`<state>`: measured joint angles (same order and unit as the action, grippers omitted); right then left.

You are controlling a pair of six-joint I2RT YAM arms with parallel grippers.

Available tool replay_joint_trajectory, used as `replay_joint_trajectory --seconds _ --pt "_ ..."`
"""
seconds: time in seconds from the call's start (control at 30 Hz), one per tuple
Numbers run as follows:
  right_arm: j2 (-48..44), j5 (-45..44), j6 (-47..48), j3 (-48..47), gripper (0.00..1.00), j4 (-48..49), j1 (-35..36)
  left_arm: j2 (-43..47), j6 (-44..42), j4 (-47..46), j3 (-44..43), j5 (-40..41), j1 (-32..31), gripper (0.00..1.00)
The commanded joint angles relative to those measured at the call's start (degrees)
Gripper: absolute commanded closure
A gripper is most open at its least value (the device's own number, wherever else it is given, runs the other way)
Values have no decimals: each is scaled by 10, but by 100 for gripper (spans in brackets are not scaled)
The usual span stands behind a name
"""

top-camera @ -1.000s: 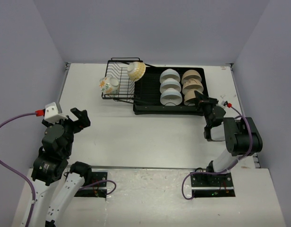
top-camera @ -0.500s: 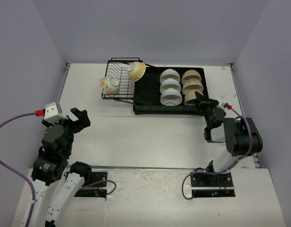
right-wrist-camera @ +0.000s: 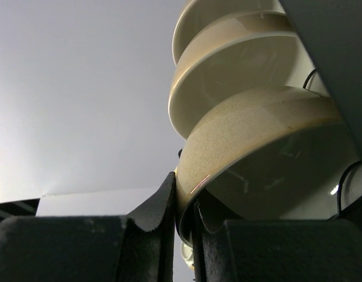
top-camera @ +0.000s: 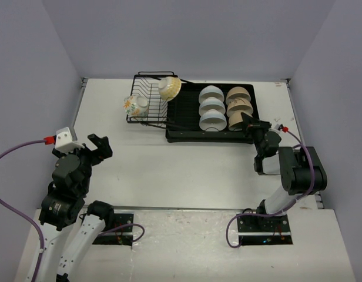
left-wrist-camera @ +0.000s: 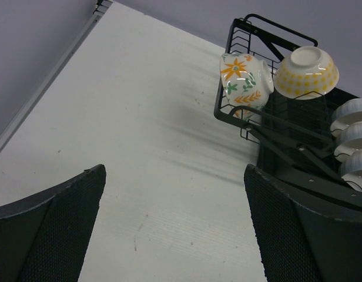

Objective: Unload the bowls from the dish rack

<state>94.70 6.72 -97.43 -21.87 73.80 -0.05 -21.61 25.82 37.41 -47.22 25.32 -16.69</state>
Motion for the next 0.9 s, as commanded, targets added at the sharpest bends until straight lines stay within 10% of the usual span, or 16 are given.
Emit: replay_joint_trajectory --seconds 0.0,0.87 --pt "-28 29 20 -31 100 209 3 3 -7 -19 -1 5 -4 0" --pt "-97 25 24 -26 100 208 3 10 -6 -18 0 9 -4 0"
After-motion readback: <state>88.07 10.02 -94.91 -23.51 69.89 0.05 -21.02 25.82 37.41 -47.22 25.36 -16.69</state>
